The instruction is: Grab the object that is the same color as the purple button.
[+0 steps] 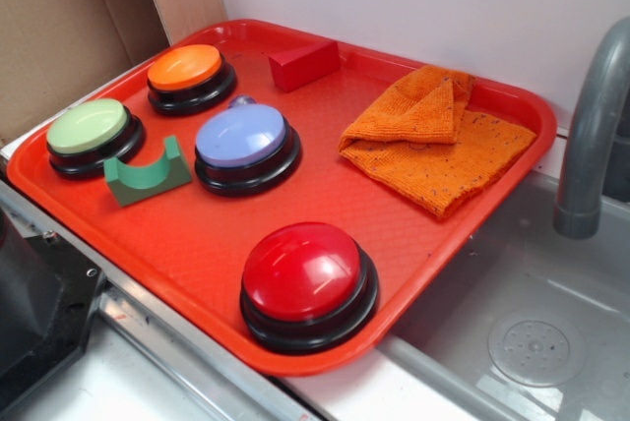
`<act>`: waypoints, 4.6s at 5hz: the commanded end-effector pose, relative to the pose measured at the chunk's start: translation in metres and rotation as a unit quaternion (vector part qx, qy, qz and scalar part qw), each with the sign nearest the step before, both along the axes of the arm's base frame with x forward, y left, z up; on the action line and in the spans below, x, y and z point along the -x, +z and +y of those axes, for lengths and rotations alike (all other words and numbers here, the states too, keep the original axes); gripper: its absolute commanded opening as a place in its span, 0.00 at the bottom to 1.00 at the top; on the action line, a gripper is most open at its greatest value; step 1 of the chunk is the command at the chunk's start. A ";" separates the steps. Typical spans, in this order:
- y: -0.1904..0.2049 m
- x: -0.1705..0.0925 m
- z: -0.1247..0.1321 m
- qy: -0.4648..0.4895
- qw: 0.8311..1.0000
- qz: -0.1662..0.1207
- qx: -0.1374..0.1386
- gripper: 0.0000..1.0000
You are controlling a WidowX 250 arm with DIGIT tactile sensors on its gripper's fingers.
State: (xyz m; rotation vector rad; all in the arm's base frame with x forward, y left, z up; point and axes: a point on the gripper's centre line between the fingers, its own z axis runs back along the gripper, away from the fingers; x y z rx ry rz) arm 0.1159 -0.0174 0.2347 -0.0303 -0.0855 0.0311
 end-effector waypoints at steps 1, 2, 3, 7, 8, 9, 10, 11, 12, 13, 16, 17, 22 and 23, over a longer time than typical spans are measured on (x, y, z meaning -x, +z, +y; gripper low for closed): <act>0.000 0.000 0.000 0.000 1.000 0.000 0.000 1.00; -0.011 -0.023 0.007 0.049 0.998 -0.002 0.028 1.00; -0.027 -0.050 0.019 0.135 0.989 -0.012 0.051 1.00; -0.117 -0.140 0.067 0.430 0.902 -0.029 0.037 1.00; -0.135 -0.151 0.072 0.443 0.895 -0.036 0.029 1.00; -0.155 -0.157 0.074 0.457 0.889 -0.031 0.016 1.00; -0.171 -0.157 0.073 0.457 0.889 -0.021 0.007 1.00; -0.193 -0.154 0.070 0.455 0.890 0.000 0.011 1.00; -0.205 -0.151 0.067 0.452 0.891 0.011 0.027 1.00; -0.216 -0.149 0.062 0.443 0.896 0.011 0.030 1.00; -0.195 -0.152 0.062 0.385 0.922 -0.006 0.043 0.00; -0.156 -0.149 0.055 0.328 0.944 -0.013 0.027 0.00; -0.113 -0.062 -0.026 -0.011 0.999 0.037 0.027 0.00; -0.107 -0.059 -0.018 0.046 0.998 0.033 0.024 0.05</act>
